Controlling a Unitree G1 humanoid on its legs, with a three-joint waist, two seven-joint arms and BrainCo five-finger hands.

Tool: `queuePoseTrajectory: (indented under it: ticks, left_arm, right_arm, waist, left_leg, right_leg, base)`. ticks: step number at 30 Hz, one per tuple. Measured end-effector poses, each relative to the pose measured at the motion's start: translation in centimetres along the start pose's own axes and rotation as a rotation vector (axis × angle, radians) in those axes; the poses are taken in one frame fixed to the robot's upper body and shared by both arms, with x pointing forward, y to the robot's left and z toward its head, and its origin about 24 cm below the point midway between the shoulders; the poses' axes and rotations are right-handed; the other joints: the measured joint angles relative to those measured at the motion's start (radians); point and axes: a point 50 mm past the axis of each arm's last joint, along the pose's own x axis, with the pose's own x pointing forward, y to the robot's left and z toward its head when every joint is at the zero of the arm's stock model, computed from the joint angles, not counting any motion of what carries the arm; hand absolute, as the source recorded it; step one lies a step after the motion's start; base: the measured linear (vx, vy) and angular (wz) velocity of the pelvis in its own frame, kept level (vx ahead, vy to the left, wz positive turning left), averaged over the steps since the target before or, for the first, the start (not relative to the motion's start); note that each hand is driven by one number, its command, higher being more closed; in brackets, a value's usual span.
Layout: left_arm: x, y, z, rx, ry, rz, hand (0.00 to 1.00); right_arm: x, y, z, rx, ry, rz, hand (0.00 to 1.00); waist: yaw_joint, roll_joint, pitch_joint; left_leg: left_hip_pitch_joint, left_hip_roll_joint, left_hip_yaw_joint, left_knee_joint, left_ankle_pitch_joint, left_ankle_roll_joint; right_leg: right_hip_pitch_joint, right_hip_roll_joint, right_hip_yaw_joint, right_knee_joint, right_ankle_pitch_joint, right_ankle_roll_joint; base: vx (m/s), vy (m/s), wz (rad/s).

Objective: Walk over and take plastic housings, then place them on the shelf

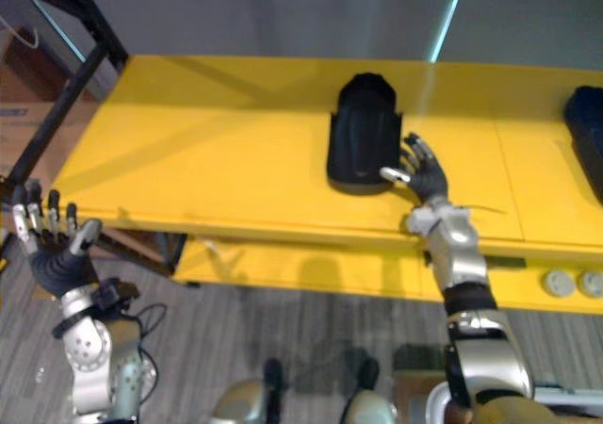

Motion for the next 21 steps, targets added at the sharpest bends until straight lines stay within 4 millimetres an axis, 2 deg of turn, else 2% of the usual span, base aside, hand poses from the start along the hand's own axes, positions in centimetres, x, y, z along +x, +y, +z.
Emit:
queuePoseTrajectory:
  ticks: [4,6,8,11,14,16,19,21]
  left_arm:
    - [-0.3,1.4,-1.7,0.062,0.074,0.131,0.0]
    - [-0.8,3.1,-3.4,0.132,0.14,0.242,0.0]
    - [-1.3,4.2,-4.2,0.162,0.177,0.3,0.0]
    - [-2.1,6.2,-4.8,0.216,0.21,0.36,0.0]
    - [-2.8,7.1,-4.9,0.222,0.211,0.399,0.0]
    - [-3.4,8.0,-4.8,0.227,0.211,0.436,0.0]
    - [-4.1,8.7,-4.7,0.206,0.206,0.481,0.0]
    - [-4.1,8.8,-4.8,0.199,0.213,0.483,0.0]
  right_arm:
    - [-0.2,0.4,-0.1,0.029,-0.022,0.001,0.0]
    - [-0.4,0.6,-0.1,0.032,-0.034,-0.018,0.0]
    - [-0.6,0.6,0.0,0.031,-0.048,-0.04,0.0]
    - [-0.7,0.6,0.1,-0.014,-0.073,-0.112,0.0]
    - [-1.4,0.9,0.5,-0.128,-0.109,-0.187,0.0]
    - [-1.9,2.1,1.5,-0.191,-0.193,-0.22,0.0]
    - [-2.6,5.2,5.9,-0.236,-0.464,-0.197,0.0]
    - [-2.9,6.2,7.3,-0.235,-0.546,-0.163,0.0]
  waist:
    - [0.001,-0.01,0.006]
    - [0.001,-0.014,0.008]
    - [0.005,-0.02,0.011]
    - [0.012,-0.025,0.014]
    - [0.029,-0.026,0.015]
    - [0.028,-0.026,0.015]
    - [0.027,-0.026,0.015]
    - [0.027,-0.027,0.016]
  left_leg:
    - [-0.001,0.003,-0.008,-0.016,0.012,-0.004]
    - [-0.008,0.005,-0.018,-0.017,0.014,-0.007]
    - [-0.012,0.007,-0.02,-0.015,0.015,-0.007]
    - [-0.018,0.007,-0.021,-0.013,0.015,-0.007]
    - [-0.018,0.006,-0.021,-0.015,0.015,-0.008]
    - [-0.019,0.005,-0.02,-0.016,0.014,-0.007]
    - [-0.02,0.004,-0.019,-0.016,0.013,-0.007]
    - [-0.021,0.004,-0.019,-0.015,0.013,-0.006]
  right_leg:
    - [0.0,0.005,-0.011,-0.01,0.001,0.002]
    - [0.0,0.008,-0.021,-0.012,0.001,0.001]
    - [0.0,0.01,-0.023,-0.014,0.0,0.0]
    - [-0.003,0.01,-0.024,-0.015,0.001,0.0]
    - [-0.005,0.01,-0.025,-0.015,0.0,0.0]
    - [-0.006,0.009,-0.025,-0.015,0.0,0.0]
    - [-0.009,0.007,-0.024,-0.015,-0.001,0.0]
    - [-0.01,0.007,-0.024,-0.015,-0.001,0.0]
  base:
    - [-0.01,-0.004,0.06]
    - [0.02,-0.004,0.12]
    - [0.02,0.005,0.06]
    - [0.01,0.008,0.03]
    - [0.0,0.0,0.0]
    - [0.0,0.0,0.0]
    - [0.0,0.0,0.0]
    - [0.0,0.0,0.0]
